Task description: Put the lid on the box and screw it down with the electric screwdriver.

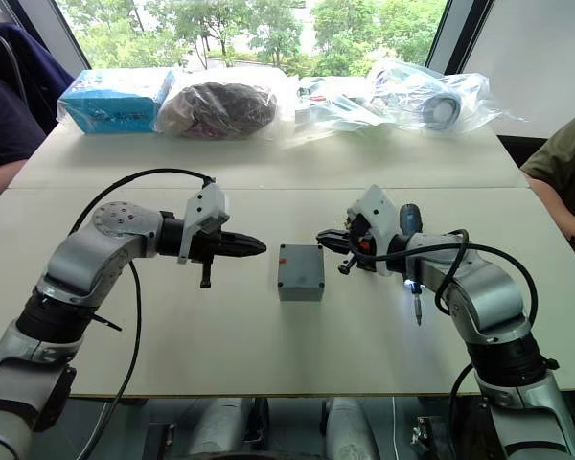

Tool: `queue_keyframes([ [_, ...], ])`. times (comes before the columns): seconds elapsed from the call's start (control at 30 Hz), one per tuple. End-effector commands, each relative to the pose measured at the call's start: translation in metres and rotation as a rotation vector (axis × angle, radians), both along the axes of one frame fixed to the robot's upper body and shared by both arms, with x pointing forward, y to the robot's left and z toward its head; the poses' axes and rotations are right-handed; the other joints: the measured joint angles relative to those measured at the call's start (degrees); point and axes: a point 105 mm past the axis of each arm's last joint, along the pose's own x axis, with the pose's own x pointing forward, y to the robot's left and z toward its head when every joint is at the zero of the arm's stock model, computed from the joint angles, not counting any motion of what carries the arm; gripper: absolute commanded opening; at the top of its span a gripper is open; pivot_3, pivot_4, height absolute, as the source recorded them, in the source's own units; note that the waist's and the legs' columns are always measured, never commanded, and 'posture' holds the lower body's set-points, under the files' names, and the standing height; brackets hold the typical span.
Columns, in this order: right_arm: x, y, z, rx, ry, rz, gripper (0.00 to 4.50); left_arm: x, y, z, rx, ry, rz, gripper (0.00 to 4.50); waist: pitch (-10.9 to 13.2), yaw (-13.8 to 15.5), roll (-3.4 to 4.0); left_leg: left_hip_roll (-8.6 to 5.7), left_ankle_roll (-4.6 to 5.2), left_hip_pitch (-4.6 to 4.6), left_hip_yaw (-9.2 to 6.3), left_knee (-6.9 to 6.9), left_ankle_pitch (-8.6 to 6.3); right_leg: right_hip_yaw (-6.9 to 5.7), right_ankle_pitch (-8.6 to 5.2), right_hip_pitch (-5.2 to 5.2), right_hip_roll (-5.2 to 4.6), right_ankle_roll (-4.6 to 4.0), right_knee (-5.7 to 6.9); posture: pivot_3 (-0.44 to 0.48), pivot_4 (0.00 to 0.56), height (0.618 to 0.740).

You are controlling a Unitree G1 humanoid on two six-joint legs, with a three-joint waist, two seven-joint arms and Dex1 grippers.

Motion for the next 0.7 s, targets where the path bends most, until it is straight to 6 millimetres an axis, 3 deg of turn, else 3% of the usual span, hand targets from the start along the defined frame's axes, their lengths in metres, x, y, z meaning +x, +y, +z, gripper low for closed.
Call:
queue_keyframes([
  [0.03, -0.0020, 0.0003, 0.0044, -0.002, -0.032, 0.008, 0.01, -0.0026, -0.0003, 0.0082, -0.011, -0.032, -0.009, 0.00, 0.0, 0.0, 0.00, 0.00, 0.00, 0.00, 0.00, 0.00, 0.00, 0.00, 0.00, 0.00, 0.00, 0.00, 0.00, 0.000, 0.150, 0.740],
  [0.27, -0.0008, -0.0021, -0.0028, -0.027, -0.029, -0.003, 0.01, -0.0023, -0.0009, 0.0085, -0.012, -0.035, -0.008, 0.00, 0.0, 0.0, 0.00, 0.00, 0.00, 0.00, 0.00, 0.00, 0.00, 0.00, 0.00, 0.00, 0.01, 0.00, 0.00, 0.000, 0.150, 0.740],
  [0.7, 0.0026, -0.0082, 0.0063, 0.017, -0.031, -0.034, 0.01, -0.0029, -0.0012, 0.0073, -0.008, -0.032, -0.015, 0.00, 0.0, 0.0, 0.00, 0.00, -0.01, 0.00, 0.00, 0.00, 0.00, 0.00, 0.00, 0.00, 0.00, 0.00, 0.00, 0.000, 0.150, 0.740],
])
